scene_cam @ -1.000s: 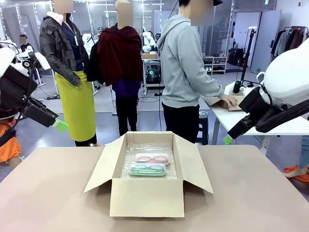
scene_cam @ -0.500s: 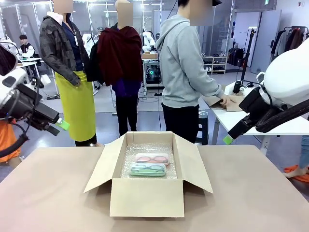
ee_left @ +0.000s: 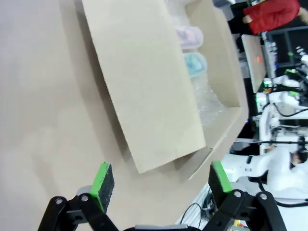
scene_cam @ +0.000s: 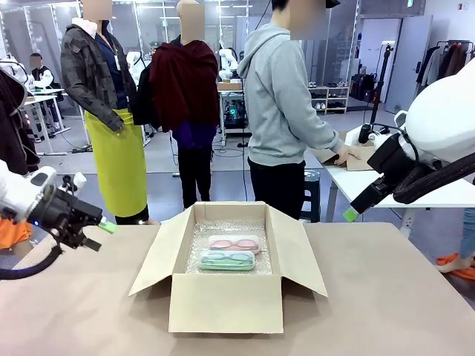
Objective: Pack the glasses set securely to prepare it for shipping.
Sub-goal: Position the Package Box on the left side of the table.
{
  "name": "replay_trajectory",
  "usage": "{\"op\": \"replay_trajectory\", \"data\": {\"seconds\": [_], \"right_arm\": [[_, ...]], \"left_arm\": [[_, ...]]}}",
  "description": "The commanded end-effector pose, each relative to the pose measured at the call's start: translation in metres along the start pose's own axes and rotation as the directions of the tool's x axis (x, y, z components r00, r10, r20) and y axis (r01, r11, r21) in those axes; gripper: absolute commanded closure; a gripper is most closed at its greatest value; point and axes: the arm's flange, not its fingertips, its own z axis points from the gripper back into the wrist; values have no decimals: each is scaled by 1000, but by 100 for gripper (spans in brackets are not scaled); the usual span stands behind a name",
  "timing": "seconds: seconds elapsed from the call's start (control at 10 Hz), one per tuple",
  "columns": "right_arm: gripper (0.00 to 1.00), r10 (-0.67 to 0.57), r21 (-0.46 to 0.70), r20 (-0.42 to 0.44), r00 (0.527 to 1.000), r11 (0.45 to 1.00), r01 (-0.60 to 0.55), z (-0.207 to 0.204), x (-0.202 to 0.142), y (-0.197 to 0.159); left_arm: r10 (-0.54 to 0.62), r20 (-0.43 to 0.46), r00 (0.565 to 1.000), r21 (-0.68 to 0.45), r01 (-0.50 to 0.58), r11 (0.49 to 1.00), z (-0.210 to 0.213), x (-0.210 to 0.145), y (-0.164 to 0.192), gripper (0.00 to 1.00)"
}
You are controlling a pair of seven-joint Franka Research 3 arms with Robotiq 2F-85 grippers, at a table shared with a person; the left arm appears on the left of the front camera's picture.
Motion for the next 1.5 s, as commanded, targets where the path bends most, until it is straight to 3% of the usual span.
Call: {"op": "replay_trajectory", "data": {"seconds": [0.0,0.3,0.4,0.9,1.4], "right_arm": [[0,-21,-1,-11,1000,1000,21,2,3,2],[0,-21,-1,-11,1000,1000,21,2,3,2],[0,-21,-1,-11,1000,1000,21,2,3,2],[0,-21,-1,-11,1000,1000,21,2,3,2],[0,-21,-1,-11,1000,1000,21,2,3,2]], "left_arm": [[-9,6,1000,-77,9,997,-17,6,22,0],[19,28,999,-108,-16,994,-30,8,43,0],[26,1,1000,-48,-26,999,-33,-4,37,0],[34,27,999,-34,-33,999,-41,11,44,0],[61,84,995,-197,-44,979,-79,34,88,0]]}}
